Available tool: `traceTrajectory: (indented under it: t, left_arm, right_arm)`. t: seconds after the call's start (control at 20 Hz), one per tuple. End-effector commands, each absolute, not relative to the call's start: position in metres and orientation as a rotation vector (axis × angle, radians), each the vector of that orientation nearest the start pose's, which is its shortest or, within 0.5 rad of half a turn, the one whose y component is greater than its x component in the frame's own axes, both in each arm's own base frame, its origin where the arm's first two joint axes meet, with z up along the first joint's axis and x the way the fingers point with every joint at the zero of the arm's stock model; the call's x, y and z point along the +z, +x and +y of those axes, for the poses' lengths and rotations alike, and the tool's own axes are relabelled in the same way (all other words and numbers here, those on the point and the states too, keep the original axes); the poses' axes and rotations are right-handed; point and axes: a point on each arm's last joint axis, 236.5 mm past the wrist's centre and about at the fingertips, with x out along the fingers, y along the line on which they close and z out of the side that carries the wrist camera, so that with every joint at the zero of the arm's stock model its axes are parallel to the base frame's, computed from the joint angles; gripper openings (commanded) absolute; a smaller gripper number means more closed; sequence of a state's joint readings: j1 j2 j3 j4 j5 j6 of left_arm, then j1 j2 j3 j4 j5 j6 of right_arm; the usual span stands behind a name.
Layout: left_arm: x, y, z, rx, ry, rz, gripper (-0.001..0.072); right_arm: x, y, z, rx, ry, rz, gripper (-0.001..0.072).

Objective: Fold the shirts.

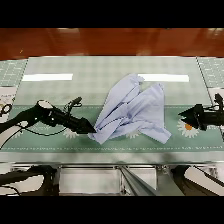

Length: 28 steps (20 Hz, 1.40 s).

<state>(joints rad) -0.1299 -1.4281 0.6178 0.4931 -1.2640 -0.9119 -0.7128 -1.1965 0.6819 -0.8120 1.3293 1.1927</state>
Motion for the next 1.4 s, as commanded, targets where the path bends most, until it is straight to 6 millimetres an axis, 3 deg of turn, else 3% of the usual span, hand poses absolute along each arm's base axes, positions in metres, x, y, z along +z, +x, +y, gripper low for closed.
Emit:
traceTrajectory:
  t: [0.0, 0.35, 0.5, 0.7, 1.1, 1.35]
  left_arm:
    - [-0.081, 0.216, -0.228, -0.878, -0.672, 1.597, 0.0022]
    - [-0.08, 0.216, -0.228, -0.877, -0.674, 1.597, 0.0022]
    - [-0.08, 0.216, -0.228, -0.877, -0.674, 1.597, 0.0022]
    - [-0.081, 0.216, -0.228, -0.877, -0.674, 1.597, 0.0022]
    - [-0.079, 0.219, -0.23, -0.874, -0.693, 1.585, 0.0022]
    - [-0.078, 0.226, -0.232, -0.858, -0.716, 1.561, 0.0023]
  right_arm:
    - [-0.052, 0.263, -0.029, 0.099, 0.996, 1.337, 0.0409]
    - [-0.069, 0.215, -0.011, 0.083, 1.035, 1.535, 0.0409]
    - [-0.076, 0.206, -0.004, 0.075, 1.058, 1.56, 0.041]
    - [-0.084, 0.197, 0.008, 0.109, 0.939, 1.651, 0.041]
    - [-0.104, 0.195, 0.04, 0.189, 0.886, 1.765, 0.041]
    - [-0.114, 0.221, 0.076, 0.252, 0.92, 1.72, 0.041]
